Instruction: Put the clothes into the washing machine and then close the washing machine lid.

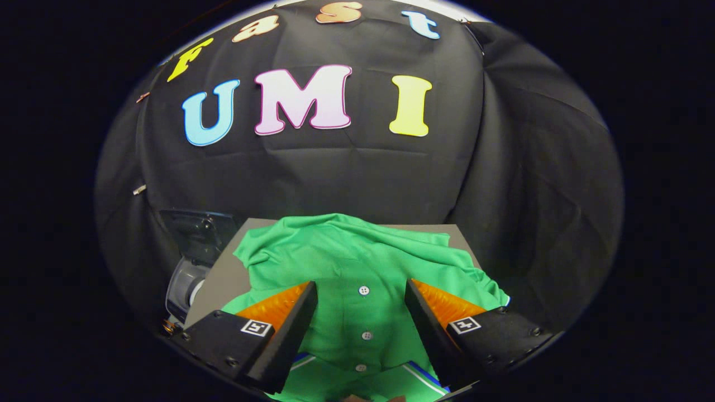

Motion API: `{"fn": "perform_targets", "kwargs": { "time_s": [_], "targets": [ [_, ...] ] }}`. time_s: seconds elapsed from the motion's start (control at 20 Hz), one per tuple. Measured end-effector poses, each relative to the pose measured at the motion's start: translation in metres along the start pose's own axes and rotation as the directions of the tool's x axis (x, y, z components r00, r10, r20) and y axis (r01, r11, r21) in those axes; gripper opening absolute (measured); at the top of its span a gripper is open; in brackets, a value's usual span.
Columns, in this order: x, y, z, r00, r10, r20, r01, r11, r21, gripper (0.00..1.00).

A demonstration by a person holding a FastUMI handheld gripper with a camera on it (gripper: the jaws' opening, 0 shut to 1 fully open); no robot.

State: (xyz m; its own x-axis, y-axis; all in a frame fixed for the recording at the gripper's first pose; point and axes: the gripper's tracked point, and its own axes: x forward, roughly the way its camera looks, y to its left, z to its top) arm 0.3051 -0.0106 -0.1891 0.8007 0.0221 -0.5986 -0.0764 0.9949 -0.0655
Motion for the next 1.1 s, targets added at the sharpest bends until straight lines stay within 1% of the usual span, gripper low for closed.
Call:
{"fn": "perform_targets", "kwargs": {
  "time_s": [0.1,0.15,0.2,0.25,0.35,0.45,0.5,0.55,0.6,0.65,0.75,0.9,1.1],
  "targets": [
    [0.014,-0.001,-0.014,0.999,-0.02,-0.044,0.019,1.0,-0.023,0.99],
    [0.014,0.001,-0.014,0.999,-0.011,-0.047,0.011,1.0,-0.003,0.99],
    [0.015,0.005,-0.012,0.999,0.013,-0.041,-0.011,1.0,0.029,0.99],
    [0.014,0.012,-0.016,0.996,0.051,-0.07,-0.047,0.997,0.06,0.99],
    [0.016,0.026,-0.011,0.992,0.114,-0.051,-0.113,0.993,0.017,0.75],
    [0.016,0.026,-0.015,0.991,0.119,-0.059,-0.12,0.993,-0.015,0.51],
    [0.02,0.024,-0.018,0.988,0.131,-0.079,-0.128,0.991,0.039,0.39],
    [0.011,0.025,-0.011,0.988,0.133,-0.081,-0.126,0.988,0.093,0.27],
    [0.013,0.023,-0.011,0.987,0.136,-0.088,-0.122,0.982,0.145,0.15],
    [0.01,0.021,-0.007,0.988,0.134,-0.079,-0.118,0.976,0.184,0.15],
    [0.001,0.021,0.003,0.987,0.146,-0.06,-0.13,0.967,0.219,0.15],
    [-0.029,0.022,0.032,0.989,0.149,-0.014,-0.142,0.964,0.225,0.14],
    [-0.069,0.037,0.072,0.986,0.157,0.05,-0.164,0.963,0.212,0.14]
  ]
}}
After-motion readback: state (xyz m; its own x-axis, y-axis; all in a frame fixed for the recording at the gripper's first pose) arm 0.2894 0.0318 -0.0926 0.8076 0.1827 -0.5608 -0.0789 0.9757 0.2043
